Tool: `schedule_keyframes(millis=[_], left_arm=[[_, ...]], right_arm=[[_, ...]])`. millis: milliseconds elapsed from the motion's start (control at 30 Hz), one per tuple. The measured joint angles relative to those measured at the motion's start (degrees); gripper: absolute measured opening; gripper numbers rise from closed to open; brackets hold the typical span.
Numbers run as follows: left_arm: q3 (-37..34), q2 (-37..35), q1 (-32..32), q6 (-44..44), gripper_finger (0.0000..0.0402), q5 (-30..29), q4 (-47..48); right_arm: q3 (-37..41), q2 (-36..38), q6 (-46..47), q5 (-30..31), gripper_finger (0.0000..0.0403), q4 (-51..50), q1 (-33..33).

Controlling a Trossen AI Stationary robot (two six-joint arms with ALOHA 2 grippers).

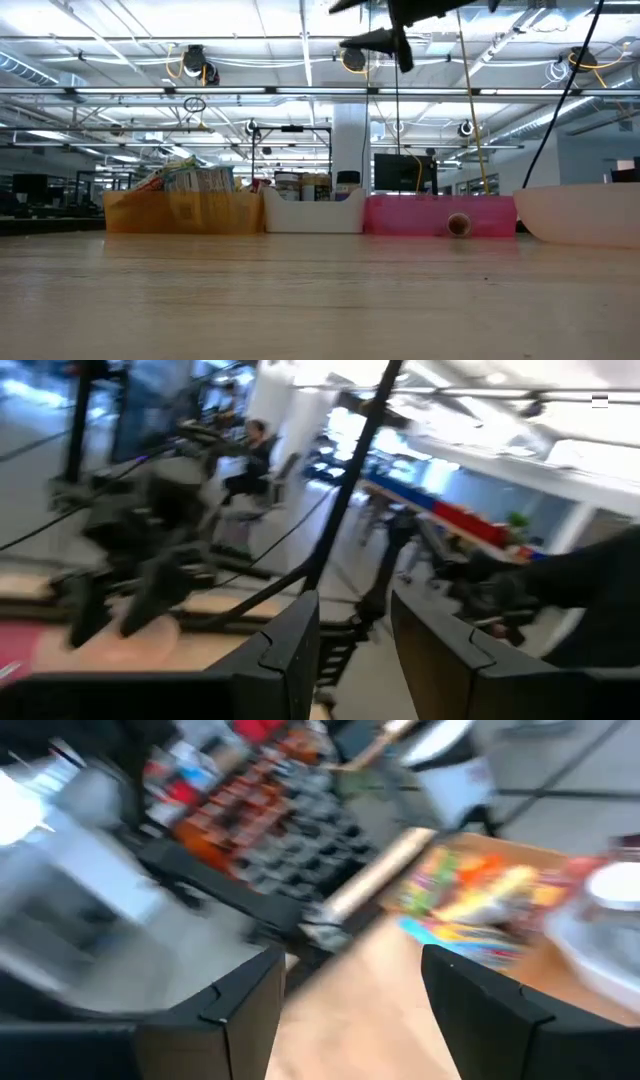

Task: Pick & Place Food Item
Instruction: Put brown seasoning bottle into the white bin

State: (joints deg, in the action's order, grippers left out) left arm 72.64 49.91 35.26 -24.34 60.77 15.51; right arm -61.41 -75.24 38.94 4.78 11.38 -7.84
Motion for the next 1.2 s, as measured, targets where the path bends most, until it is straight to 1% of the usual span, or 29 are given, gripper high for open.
schedule_keyframes(millis=[100, 167, 333, 467, 667, 867, 1033, 1133, 1200], left_arm=[[0.00, -0.87, -1.05, 4.40, 0.0131, -4.22, 6.24], [-0.01, -0.94, -1.84, 7.22, 0.0131, -6.87, 9.47], [-0.02, 0.70, -3.77, 10.64, 0.0131, -12.48, 12.24], [-0.02, 3.33, -4.84, 13.42, 0.0131, -13.98, 11.75], [-0.02, 8.12, -5.09, 15.07, 0.0131, -14.80, 12.24], [-0.04, 11.81, -5.09, 14.18, 0.0131, -14.79, 12.25], [-0.06, 14.27, -5.86, 13.81, 0.0131, -14.91, 11.78], [-0.07, 15.28, -6.32, 14.44, 0.0131, -14.92, 10.80], [-0.07, 15.77, -6.42, 14.95, 0.0131, -15.12, 10.69]], right_arm=[[0.01, -0.02, -2.37, 8.95, 0.0228, -6.52, 3.61], [0.02, -0.02, -1.85, 12.62, 0.0228, -10.74, 5.61], [0.02, -1.05, 2.31, 13.66, 0.0228, -18.16, 8.93], [0.13, -3.97, 7.32, 17.79, 0.0228, -23.62, 10.48], [0.07, -8.82, 15.35, 17.49, 0.0228, -26.81, 10.57], [0.07, -9.25, 16.74, 17.61, 0.0228, -28.24, 8.34], [0.07, -9.25, 24.99, 16.35, 0.0228, -30.41, 5.79], [0.07, -9.27, 24.64, 14.55, 0.0228, -32.65, 4.39], [0.07, -9.27, 24.04, 14.51, 0.0228, -33.90, 3.56]])
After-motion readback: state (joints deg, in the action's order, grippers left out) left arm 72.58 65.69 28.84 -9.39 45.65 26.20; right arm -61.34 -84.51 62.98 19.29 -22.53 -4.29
